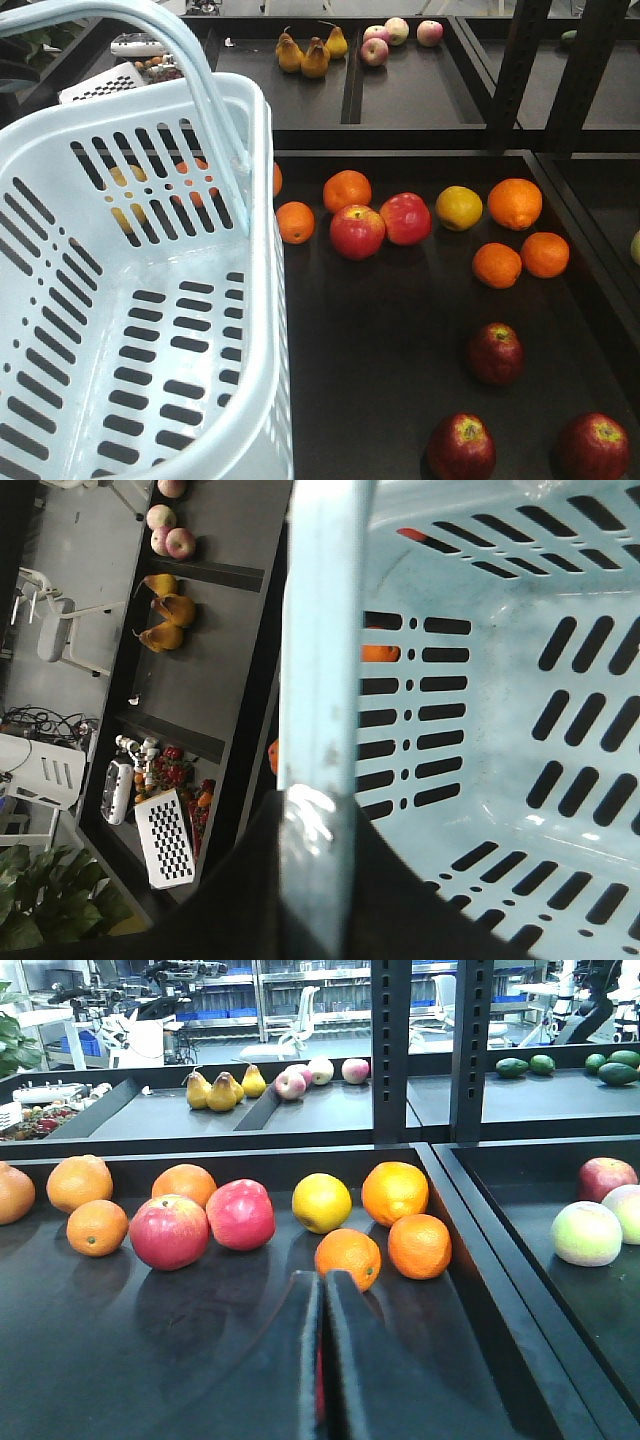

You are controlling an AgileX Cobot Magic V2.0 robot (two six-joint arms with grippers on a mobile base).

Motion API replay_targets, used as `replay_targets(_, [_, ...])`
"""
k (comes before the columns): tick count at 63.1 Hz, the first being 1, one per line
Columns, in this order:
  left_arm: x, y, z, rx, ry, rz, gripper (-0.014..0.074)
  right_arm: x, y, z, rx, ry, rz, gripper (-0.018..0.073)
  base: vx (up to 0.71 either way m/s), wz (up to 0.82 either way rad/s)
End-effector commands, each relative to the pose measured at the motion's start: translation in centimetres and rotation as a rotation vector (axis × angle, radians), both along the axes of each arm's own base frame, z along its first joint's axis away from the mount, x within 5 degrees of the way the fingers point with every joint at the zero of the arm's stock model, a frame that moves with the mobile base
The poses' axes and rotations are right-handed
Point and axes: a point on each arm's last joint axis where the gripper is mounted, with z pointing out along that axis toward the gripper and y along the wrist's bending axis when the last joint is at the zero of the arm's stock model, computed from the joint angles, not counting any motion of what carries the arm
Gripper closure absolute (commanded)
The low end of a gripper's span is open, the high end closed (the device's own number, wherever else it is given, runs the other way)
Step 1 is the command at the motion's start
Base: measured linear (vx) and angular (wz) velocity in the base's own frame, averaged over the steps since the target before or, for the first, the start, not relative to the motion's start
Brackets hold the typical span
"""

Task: Pick three apples into basket with both arms
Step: 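Drive the base along the table edge toward the red apples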

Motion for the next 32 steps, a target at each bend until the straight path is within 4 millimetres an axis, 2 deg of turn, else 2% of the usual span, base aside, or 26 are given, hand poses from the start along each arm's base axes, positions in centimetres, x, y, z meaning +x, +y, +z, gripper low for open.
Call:
replay_targets(1, [-0.56,0.54,1.5,-0.063,-0.081,-0.004,0.0603,-0.02,0.02,0.37,-0.012,-0.078,0.0,0.0568,0.0,0.0])
replay_targets(32, [-0.41,0.38,1.4,-0.059,-0.077,-0.004,0.0603,-0.02,0.02,0.37,-0.012,-0.078,0.0,0.0568,0.0,0.0])
